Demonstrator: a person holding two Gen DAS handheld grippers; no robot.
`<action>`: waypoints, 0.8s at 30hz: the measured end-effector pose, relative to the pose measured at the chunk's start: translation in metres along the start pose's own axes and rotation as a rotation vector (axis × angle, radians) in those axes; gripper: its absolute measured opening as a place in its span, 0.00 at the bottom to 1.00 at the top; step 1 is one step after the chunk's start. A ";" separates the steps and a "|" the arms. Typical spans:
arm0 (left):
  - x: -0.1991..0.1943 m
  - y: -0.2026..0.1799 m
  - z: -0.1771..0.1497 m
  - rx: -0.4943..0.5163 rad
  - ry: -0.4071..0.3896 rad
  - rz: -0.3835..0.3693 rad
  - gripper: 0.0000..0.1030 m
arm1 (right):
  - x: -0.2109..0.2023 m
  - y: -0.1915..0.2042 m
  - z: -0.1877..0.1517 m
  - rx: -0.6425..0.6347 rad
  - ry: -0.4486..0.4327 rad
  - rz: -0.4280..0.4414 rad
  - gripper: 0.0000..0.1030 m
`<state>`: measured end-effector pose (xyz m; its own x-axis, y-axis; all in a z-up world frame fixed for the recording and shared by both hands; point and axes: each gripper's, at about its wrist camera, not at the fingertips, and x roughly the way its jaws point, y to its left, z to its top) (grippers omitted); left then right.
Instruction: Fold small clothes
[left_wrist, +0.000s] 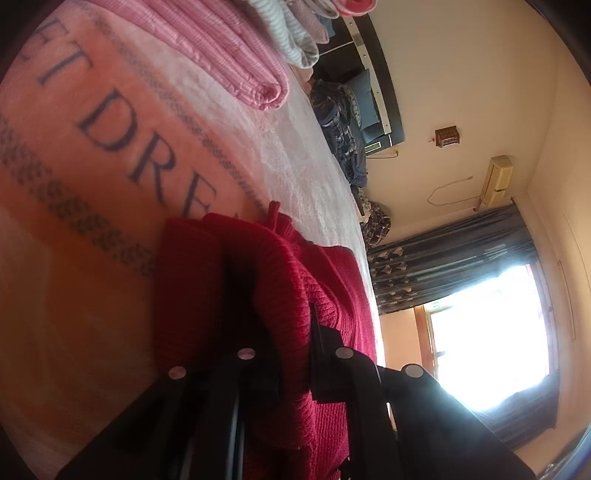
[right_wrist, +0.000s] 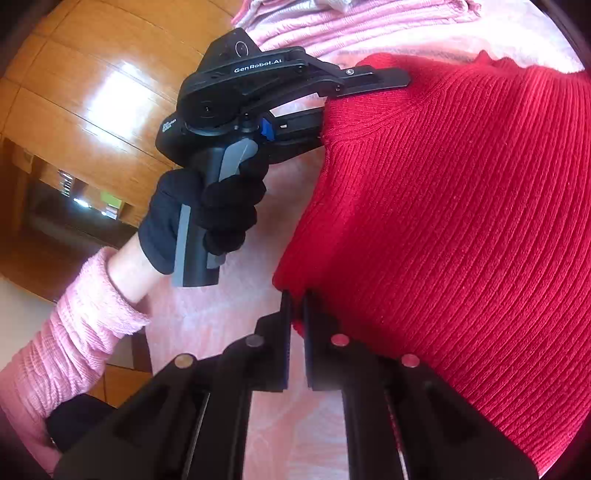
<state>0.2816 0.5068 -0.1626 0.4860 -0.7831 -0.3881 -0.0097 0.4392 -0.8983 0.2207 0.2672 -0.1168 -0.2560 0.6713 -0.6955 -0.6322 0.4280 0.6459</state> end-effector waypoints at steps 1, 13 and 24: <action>0.002 0.004 -0.002 -0.003 0.002 0.010 0.16 | 0.002 0.000 -0.001 -0.011 0.008 -0.010 0.05; -0.040 -0.040 -0.066 0.107 0.026 0.109 0.58 | -0.090 -0.017 -0.049 0.062 -0.062 -0.090 0.36; -0.040 -0.042 -0.116 0.099 0.081 0.211 0.58 | -0.110 -0.102 -0.074 0.375 -0.092 -0.036 0.43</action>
<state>0.1610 0.4685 -0.1338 0.4106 -0.7002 -0.5841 -0.0162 0.6349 -0.7725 0.2593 0.1046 -0.1294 -0.1615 0.6960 -0.6997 -0.3240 0.6323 0.7037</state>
